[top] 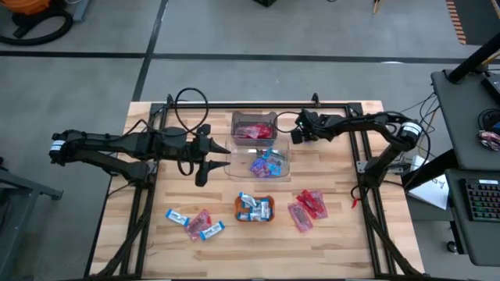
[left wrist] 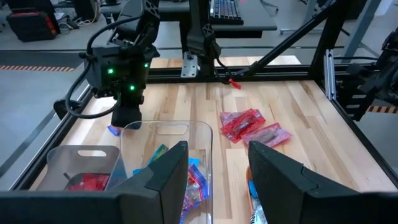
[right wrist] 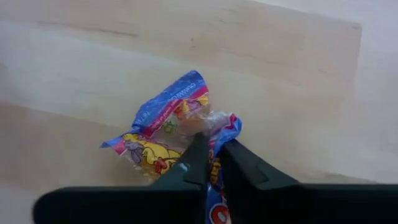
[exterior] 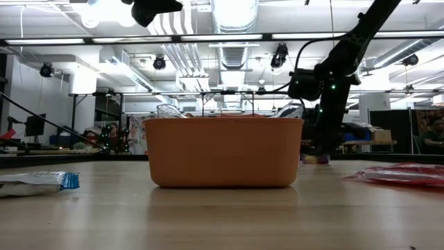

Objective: Sort candy
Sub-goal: Put the blue candy into the clear transparent bin

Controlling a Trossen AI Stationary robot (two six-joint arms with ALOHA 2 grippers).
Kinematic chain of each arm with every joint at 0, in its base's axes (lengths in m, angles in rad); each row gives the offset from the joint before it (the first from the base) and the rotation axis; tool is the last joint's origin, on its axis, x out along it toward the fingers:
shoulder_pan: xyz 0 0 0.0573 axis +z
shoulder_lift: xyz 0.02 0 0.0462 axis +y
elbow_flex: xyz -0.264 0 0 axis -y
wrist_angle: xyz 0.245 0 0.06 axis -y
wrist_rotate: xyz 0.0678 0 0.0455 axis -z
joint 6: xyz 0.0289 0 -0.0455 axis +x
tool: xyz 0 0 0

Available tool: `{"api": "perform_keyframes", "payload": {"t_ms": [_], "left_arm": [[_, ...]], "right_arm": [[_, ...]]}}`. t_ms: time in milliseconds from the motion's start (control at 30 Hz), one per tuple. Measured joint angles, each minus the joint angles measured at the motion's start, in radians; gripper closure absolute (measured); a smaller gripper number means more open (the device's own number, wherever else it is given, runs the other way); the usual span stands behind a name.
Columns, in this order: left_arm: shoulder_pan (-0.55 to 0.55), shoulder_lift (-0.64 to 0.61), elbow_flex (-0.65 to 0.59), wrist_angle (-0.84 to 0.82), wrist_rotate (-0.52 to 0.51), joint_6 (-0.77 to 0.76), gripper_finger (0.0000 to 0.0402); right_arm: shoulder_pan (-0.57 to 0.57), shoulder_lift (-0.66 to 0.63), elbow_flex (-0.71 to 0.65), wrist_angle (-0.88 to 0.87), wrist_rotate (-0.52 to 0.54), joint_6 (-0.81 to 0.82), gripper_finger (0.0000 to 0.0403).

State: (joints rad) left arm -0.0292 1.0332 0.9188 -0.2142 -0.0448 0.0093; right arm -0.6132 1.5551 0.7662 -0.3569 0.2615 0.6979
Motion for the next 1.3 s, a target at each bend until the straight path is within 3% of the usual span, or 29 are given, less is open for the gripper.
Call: {"api": "perform_keyframes", "payload": {"t_ms": [267, 500, 633, 800, 1100, 1300], "left_arm": [[0.000, 0.000, 0.000, -0.003, 0.000, -0.014, 0.0248], [0.000, 0.000, 0.000, -0.049, 0.000, -0.057, 0.0248], [0.000, 0.000, -0.009, -0.060, 0.000, -0.080, 0.0248], [0.000, 0.000, -0.029, -0.062, 0.000, -0.098, 0.0248], [-0.003, -0.002, -0.039, -0.059, 0.000, -0.109, 0.0248], [-0.023, -0.022, -0.039, -0.065, 0.000, -0.116, 0.0248]], "right_arm": [[0.000, -0.089, -0.003, -0.012, -0.006, -0.030, 0.0384], [0.020, -0.319, -0.003, -0.004, 0.001, -0.064, 0.0388], [0.084, -0.461, -0.003, 0.023, 0.001, -0.095, 0.0389], [0.240, -0.561, -0.003, 0.198, -0.018, -0.213, 0.0390], [0.490, -0.489, -0.001, 0.528, -0.165, -0.667, 0.0390], [0.517, -0.365, -0.001, 0.625, -0.168, -0.759, 0.0390]]}}
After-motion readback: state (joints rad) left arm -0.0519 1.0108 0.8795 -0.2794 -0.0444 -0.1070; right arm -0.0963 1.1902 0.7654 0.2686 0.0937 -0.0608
